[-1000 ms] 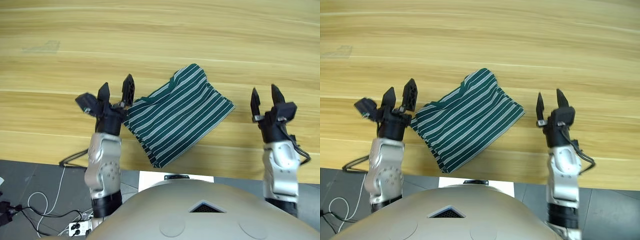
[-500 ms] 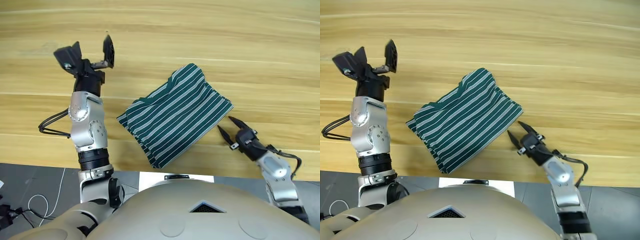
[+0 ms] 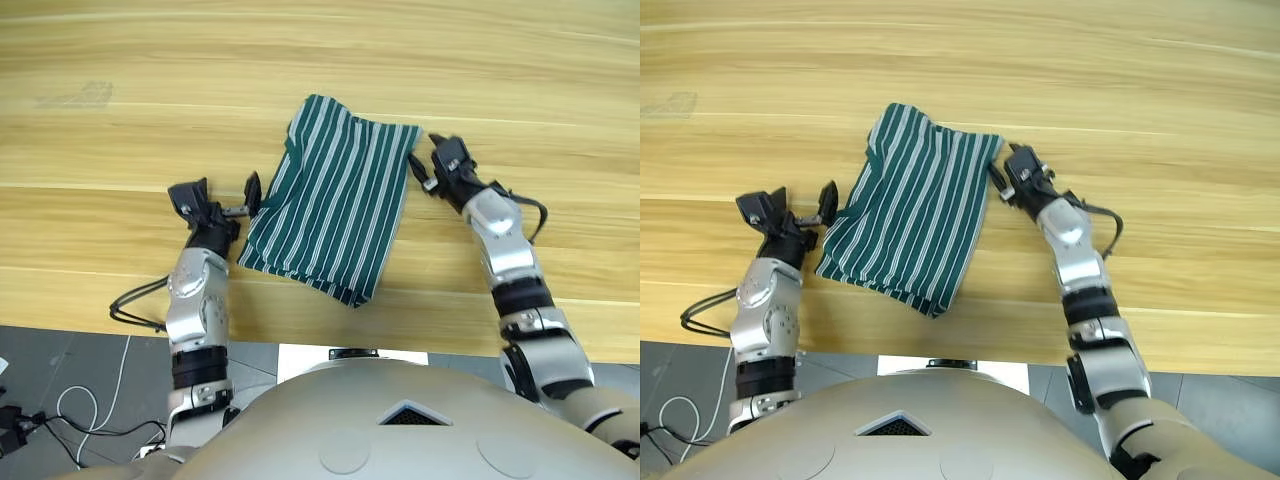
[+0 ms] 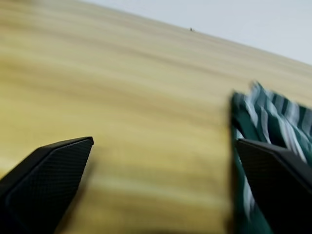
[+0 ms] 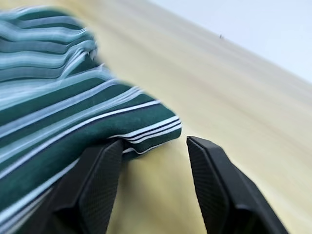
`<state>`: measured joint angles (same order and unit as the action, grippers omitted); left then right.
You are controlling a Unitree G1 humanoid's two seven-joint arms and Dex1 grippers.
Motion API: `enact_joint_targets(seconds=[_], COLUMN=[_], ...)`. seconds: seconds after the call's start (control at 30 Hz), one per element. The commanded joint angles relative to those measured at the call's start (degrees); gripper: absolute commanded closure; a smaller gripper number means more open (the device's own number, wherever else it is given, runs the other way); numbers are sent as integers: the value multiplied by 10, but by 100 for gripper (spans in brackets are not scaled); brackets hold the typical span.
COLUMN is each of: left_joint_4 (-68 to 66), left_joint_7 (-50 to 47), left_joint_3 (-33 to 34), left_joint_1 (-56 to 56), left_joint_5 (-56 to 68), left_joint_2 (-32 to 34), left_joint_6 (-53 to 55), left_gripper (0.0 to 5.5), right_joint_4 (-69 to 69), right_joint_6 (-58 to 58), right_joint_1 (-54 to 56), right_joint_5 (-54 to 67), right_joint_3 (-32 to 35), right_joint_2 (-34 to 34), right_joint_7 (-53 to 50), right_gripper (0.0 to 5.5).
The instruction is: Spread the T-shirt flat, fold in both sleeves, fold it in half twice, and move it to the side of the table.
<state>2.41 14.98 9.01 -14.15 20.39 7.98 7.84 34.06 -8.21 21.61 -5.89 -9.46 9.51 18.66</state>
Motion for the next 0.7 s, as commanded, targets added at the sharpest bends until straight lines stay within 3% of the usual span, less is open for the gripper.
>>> enact_joint_targets(seconds=[0.03, 0.17, 0.27, 0.4, 0.53, 0.6, 0.7], left_joint_4=[39, 87, 103, 87, 95, 99, 108], left_joint_7=[20, 37, 44, 30, 13, 11, 31], left_joint_3=[-30, -84, -105, -91, -48, -26, 1], left_joint_1=[-50, -110, -129, -117, -99, -96, -114], left_joint_5=[-1, 7, 7, -10, -51, -97, -225], left_joint_2=[-7, -30, -42, -39, 2, 44, 152], left_joint_6=[14, 21, 11, -8, -39, -74, -212], left_gripper=[12, 12, 12, 12, 12, 12, 12], right_joint_4=[156, 286, 286, 163, -51, -163, -257], right_joint_6=[-35, -58, -96, -138, -143, -159, -179], right_joint_1=[120, 200, 172, 45, -133, -211, -292], right_joint_5=[-2, 17, 19, 5, -34, -80, -191], right_joint_3=[8, 54, 68, 61, 47, 40, 52], right_joint_2=[-57, -74, -54, -9, 56, 93, 182], right_joint_7=[-38, -105, -104, -79, -69, -74, -94], right_gripper=[310, 310, 310, 310, 310, 310, 310])
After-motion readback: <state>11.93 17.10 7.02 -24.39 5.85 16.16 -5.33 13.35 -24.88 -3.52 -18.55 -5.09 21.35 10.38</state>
